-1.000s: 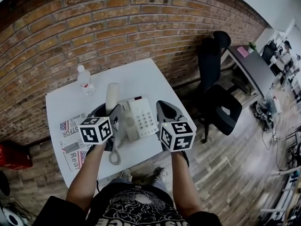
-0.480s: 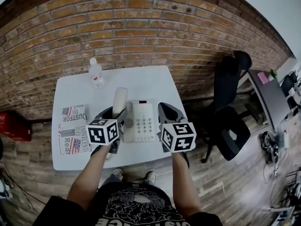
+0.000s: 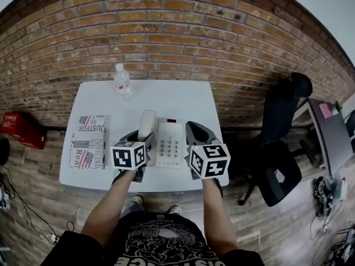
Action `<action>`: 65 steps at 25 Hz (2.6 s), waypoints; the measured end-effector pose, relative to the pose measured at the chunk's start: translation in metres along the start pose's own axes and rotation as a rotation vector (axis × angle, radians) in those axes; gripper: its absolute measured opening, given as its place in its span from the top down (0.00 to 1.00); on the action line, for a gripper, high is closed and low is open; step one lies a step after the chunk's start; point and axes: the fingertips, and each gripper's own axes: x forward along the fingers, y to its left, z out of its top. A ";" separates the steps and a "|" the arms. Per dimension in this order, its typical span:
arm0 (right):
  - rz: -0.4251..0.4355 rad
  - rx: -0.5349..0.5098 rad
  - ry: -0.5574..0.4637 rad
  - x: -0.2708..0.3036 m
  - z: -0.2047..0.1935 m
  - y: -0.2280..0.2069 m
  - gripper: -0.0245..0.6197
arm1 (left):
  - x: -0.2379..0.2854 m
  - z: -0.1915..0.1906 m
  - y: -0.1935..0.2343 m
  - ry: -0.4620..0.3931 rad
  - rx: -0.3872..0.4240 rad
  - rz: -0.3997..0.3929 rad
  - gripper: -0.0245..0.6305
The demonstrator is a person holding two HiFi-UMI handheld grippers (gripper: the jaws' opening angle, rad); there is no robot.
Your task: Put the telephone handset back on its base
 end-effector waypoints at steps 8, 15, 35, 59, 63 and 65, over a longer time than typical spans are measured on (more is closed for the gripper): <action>0.052 -0.010 0.013 -0.002 -0.011 -0.013 0.96 | 0.018 -0.025 0.002 0.046 -0.039 0.080 0.63; 0.078 -0.004 0.027 -0.005 -0.021 -0.024 0.96 | 0.028 -0.039 0.011 0.086 -0.079 0.137 0.63; 0.103 0.002 0.067 -0.018 -0.045 -0.054 0.96 | 0.044 -0.048 0.005 0.098 -0.054 0.189 0.63; 0.121 0.000 0.063 -0.010 -0.029 -0.032 0.96 | 0.005 -0.001 0.003 0.051 0.024 0.100 0.62; 0.110 -0.012 0.049 -0.007 -0.017 -0.023 0.96 | -0.013 0.024 0.007 0.005 0.066 0.084 0.62; 0.101 -0.021 0.038 -0.007 -0.010 -0.019 0.96 | -0.022 0.039 0.007 -0.023 0.088 0.071 0.63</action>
